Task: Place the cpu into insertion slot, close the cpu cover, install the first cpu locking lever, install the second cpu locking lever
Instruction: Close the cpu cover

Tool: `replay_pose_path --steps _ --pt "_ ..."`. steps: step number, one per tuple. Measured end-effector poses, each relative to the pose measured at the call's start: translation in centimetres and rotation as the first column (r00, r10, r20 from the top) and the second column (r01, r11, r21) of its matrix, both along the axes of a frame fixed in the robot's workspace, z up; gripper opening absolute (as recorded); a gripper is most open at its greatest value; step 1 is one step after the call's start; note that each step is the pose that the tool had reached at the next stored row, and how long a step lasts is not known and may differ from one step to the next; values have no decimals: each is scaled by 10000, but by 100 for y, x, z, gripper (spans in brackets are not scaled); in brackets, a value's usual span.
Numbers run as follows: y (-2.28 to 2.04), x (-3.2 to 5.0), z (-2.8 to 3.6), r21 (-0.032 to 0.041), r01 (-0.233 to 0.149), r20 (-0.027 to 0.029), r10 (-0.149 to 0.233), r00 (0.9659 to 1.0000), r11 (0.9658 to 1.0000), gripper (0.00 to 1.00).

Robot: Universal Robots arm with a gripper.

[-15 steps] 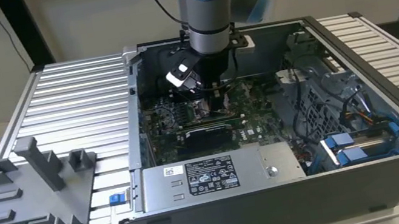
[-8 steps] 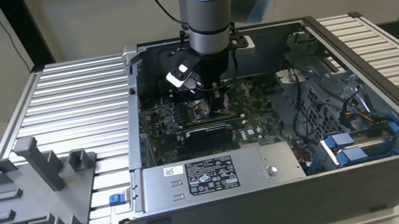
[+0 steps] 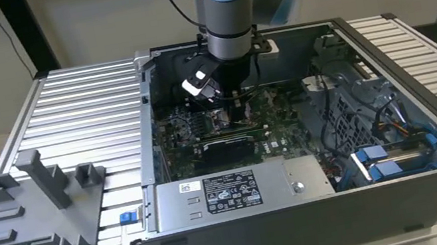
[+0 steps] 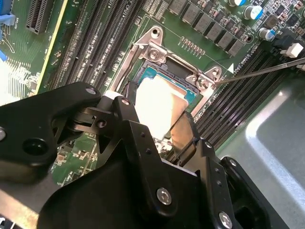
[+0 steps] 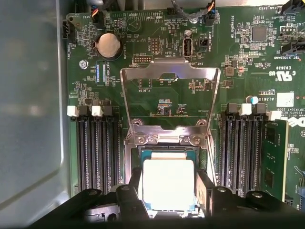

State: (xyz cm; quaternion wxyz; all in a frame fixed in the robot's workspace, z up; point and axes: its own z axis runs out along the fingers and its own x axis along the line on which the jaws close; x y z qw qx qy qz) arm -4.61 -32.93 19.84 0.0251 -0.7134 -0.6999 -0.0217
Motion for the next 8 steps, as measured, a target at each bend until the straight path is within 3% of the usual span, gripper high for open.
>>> replay_pose_path --steps 8 --pt "0 -4 -4 0 2 -1 -2 10000 10000 0"
